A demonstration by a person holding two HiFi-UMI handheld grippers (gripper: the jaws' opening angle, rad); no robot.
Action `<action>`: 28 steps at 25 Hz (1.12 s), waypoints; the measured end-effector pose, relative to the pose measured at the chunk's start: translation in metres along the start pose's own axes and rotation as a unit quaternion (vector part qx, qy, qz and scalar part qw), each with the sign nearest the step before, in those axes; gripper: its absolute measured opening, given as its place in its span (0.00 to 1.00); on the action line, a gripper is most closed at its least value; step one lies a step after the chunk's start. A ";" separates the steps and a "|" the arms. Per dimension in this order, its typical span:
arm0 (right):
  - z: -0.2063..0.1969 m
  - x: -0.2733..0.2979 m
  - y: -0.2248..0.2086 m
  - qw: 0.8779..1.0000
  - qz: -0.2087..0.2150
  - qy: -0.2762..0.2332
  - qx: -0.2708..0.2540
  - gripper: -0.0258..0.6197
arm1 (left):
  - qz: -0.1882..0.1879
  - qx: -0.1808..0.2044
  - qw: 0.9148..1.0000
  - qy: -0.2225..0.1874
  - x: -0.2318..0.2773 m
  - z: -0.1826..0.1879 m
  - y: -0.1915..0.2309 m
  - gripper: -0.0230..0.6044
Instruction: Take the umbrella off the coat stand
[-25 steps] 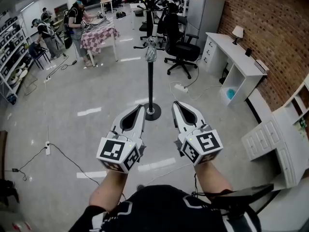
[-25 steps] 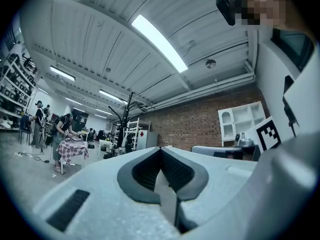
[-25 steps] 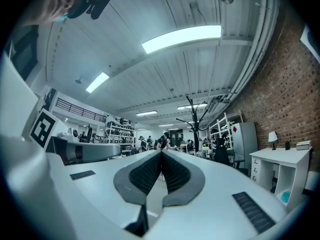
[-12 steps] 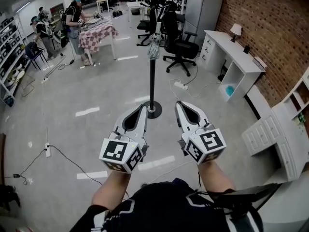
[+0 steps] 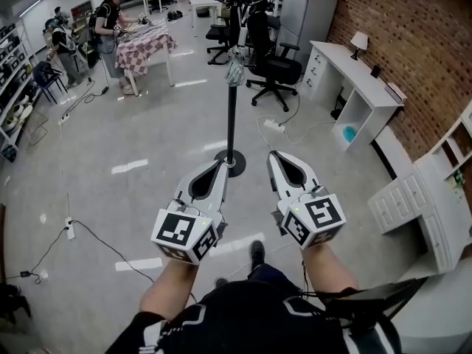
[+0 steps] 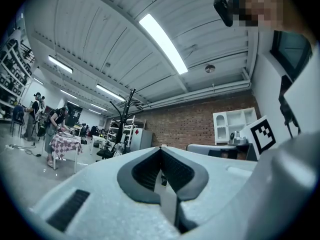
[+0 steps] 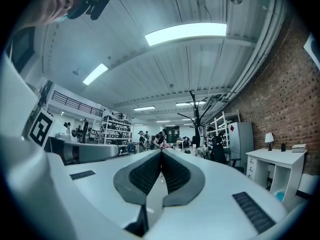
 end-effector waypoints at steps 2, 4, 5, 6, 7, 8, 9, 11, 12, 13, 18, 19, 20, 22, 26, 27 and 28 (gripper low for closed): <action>-0.003 0.008 -0.008 1.000 0.004 -0.002 0.003 0.04 | -0.002 0.000 1.000 0.010 0.010 -0.005 0.003 0.05; -0.004 0.017 -0.020 1.000 0.009 -0.008 0.007 0.04 | -0.003 0.004 1.000 0.014 0.022 -0.008 0.004 0.05; -0.004 0.021 -0.026 1.000 0.011 -0.011 0.010 0.04 | -0.003 0.007 1.000 0.016 0.028 -0.009 0.004 0.05; -0.005 0.025 -0.031 1.000 0.013 -0.013 0.013 0.04 | -0.004 0.010 1.000 0.017 0.034 -0.010 0.005 0.05; -0.006 0.029 -0.037 1.000 0.016 -0.014 0.015 0.04 | -0.005 0.013 1.000 0.020 0.040 -0.011 0.005 0.05; -0.006 0.033 -0.043 1.000 0.019 -0.016 0.015 0.04 | -0.006 0.014 1.000 0.021 0.047 -0.011 0.006 0.05; -0.007 0.037 -0.049 1.000 0.021 -0.017 0.015 0.04 | -0.004 0.015 1.000 0.021 0.054 -0.012 0.008 0.05; -0.009 0.047 -0.064 0.999 0.025 -0.019 0.016 0.04 | 0.006 0.016 1.000 0.016 0.070 -0.012 0.012 0.05; -0.010 0.052 -0.071 0.999 0.027 -0.019 0.018 0.04 | 0.010 0.017 1.000 0.014 0.079 -0.013 0.014 0.05; -0.011 0.056 -0.079 0.999 0.028 -0.020 0.020 0.04 | 0.012 0.019 1.000 0.013 0.088 -0.014 0.016 0.05; -0.015 0.075 -0.114 0.998 0.039 -0.031 0.024 0.04 | 0.011 0.020 1.000 0.012 0.127 -0.024 0.020 0.05; -0.016 0.078 -0.120 0.998 0.042 -0.034 0.025 0.04 | 0.013 0.017 1.000 0.012 0.134 -0.026 0.021 0.05; -0.017 0.082 -0.127 0.998 0.046 -0.035 0.026 0.04 | 0.015 0.016 1.000 0.012 0.141 -0.029 0.022 0.05; -0.018 0.091 -0.140 0.998 0.047 -0.035 0.025 0.04 | 0.017 0.015 1.000 0.012 0.157 -0.032 0.025 0.05; -0.022 0.104 -0.168 0.998 0.034 -0.038 0.030 0.04 | 0.020 0.025 0.999 0.014 0.183 -0.037 0.027 0.05; -0.023 0.106 -0.173 0.998 0.037 -0.038 0.031 0.04 | 0.023 0.025 0.999 0.013 0.188 -0.039 0.028 0.05; -0.024 0.109 -0.179 0.998 0.041 -0.037 0.031 0.04 | 0.027 0.024 0.999 0.013 0.193 -0.040 0.029 0.05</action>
Point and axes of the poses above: the fingertips, and each gripper's own axes: x forward along the fingers, y to its left, z out of its top, the point moved 9 cm from there along -x, backward along the fingers, and after that the axes turned 9 degrees about -y, right-handed, at the moved point
